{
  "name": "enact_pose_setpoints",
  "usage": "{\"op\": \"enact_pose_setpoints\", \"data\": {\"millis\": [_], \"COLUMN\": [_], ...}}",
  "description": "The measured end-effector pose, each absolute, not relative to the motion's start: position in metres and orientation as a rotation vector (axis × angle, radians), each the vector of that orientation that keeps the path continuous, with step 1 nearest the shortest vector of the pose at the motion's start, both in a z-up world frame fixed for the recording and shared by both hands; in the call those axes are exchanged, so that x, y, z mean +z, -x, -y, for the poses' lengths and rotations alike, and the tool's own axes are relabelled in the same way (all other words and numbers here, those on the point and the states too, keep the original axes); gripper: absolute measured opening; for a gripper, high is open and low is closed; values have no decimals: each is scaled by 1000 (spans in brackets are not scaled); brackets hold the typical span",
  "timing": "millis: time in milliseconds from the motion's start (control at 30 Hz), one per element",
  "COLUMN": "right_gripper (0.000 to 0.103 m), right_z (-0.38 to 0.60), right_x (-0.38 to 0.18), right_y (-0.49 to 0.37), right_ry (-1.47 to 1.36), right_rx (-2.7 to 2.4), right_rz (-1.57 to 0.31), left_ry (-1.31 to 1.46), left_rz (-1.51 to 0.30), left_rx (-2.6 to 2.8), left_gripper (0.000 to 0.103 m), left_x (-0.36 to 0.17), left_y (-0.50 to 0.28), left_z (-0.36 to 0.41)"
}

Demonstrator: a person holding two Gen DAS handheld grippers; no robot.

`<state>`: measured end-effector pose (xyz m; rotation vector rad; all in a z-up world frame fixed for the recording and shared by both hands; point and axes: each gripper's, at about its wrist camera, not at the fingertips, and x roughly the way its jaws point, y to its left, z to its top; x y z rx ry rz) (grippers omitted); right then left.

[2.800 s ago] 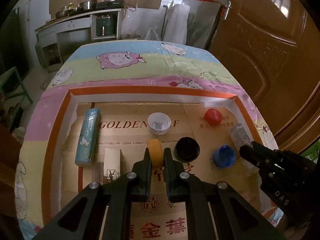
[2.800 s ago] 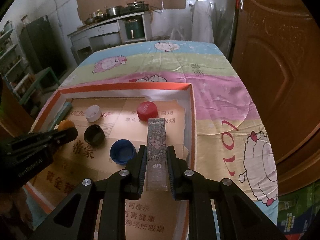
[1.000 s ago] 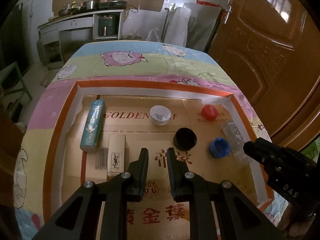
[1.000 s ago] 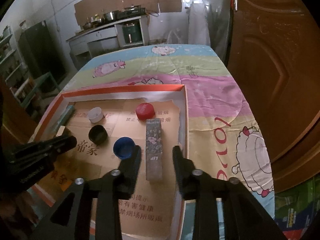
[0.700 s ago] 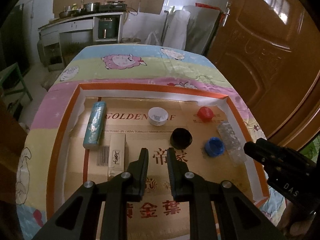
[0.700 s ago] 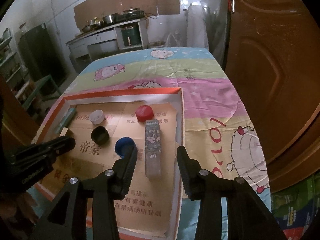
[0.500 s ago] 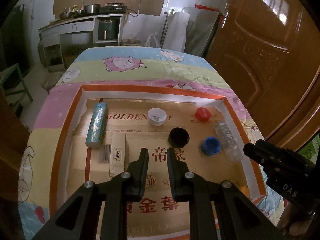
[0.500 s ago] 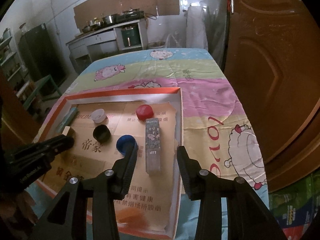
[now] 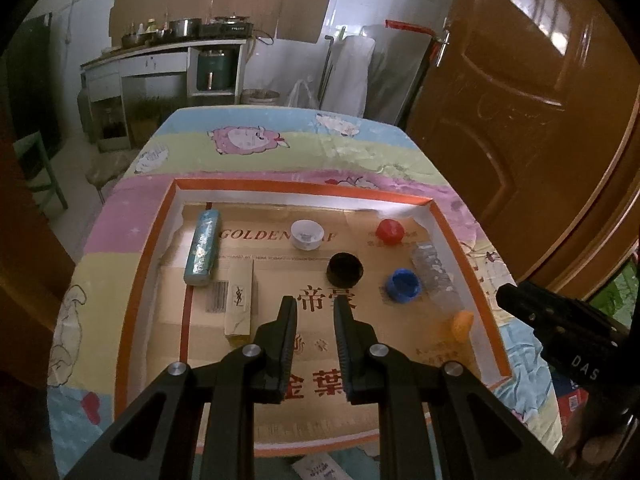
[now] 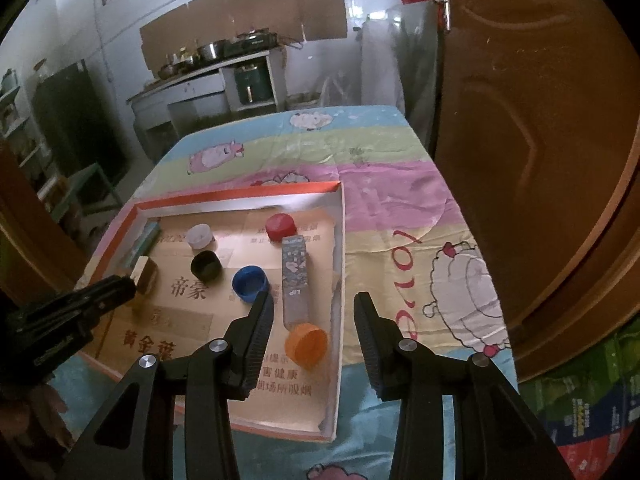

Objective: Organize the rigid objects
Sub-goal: 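Lift both open grippers out of the tray toward the remaining loose items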

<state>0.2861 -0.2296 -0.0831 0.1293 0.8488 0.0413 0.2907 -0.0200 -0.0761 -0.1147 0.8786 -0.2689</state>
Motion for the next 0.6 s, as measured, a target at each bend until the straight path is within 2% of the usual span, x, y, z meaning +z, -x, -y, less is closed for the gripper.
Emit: {"op": "enact_pose_setpoints", "data": {"millis": [600], "right_gripper": [43], "right_z": [220], "right_x": [-61], "right_y": [-242], "right_ry": [-114], "right_rx": [49], "right_rz": [-814], "left_ry": [128], "left_rz": [-825], "left_rx": [-239], "left_gripper": [19], "left_x": [-55], "left_y": [-244], "left_z": [-1]}}
